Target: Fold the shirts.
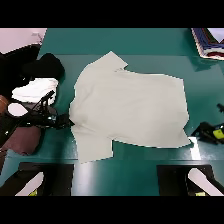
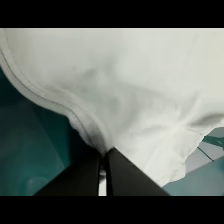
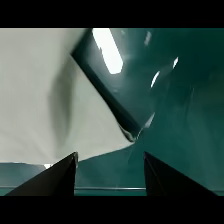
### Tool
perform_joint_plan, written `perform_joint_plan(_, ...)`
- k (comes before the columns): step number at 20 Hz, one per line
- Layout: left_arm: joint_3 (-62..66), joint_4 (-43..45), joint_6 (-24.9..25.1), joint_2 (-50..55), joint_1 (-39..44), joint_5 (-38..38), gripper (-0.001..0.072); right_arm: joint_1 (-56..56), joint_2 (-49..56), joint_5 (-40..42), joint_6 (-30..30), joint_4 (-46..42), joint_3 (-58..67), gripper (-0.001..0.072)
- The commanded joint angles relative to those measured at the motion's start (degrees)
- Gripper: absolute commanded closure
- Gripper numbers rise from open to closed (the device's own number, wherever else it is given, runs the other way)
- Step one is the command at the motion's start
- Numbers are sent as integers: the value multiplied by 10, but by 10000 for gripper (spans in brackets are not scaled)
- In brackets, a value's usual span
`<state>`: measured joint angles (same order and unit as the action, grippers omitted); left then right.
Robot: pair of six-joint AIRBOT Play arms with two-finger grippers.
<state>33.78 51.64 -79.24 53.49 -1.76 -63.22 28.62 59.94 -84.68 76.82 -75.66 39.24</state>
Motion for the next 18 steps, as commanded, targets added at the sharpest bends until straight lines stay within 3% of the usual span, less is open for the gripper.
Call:
perform_joint_plan(1,6,0,14,-3,0,2,683,28,25,23,0,1,-65,265)
perform_joint_plan(4,6,0,17,-3,0,1,683,-15,50,66,2,43,-69,280)
perform_joint_plan(5,6,0,17,-3,0,-1,683,-33,58,74,3,45,-66,333)
perform_joint_plan(7,6,0,17,-3,0,-4,683,-69,65,90,3,46,-55,532)
perform_joint_plan(8,6,0,18,-3,0,-4,683,-87,62,92,3,46,-46,666)
perform_joint_plan(9,10,0,18,-3,0,-5,684,-104,53,92,3,46,-35,700)
perform_joint_plan(13,103,8,5,-59,0,-22,685,-160,-29,89,3,46,67,700)
perform_joint_plan(18,408,23,-23,-113,0,-52,684,-200,-117,115,3,46,333,700)
